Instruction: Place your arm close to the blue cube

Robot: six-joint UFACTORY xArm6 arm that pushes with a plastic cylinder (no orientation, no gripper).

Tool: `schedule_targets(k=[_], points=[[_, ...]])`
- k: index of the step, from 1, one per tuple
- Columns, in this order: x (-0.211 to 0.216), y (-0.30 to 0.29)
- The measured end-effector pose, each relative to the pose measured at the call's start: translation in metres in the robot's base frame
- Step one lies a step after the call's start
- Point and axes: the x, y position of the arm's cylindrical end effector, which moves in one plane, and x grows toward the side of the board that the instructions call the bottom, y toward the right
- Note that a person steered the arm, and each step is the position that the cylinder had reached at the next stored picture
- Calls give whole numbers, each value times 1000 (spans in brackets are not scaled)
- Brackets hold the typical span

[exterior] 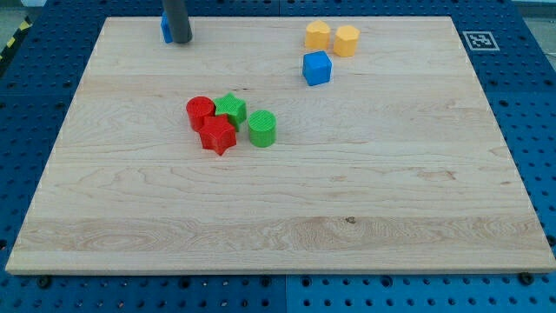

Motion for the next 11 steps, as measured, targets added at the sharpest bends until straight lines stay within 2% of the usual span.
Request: schedule_targets(k=[2,3,5,8,9,11], points=[[-3,-31],[-2,-28],[45,79],[51,86],[68,95],[82,176]])
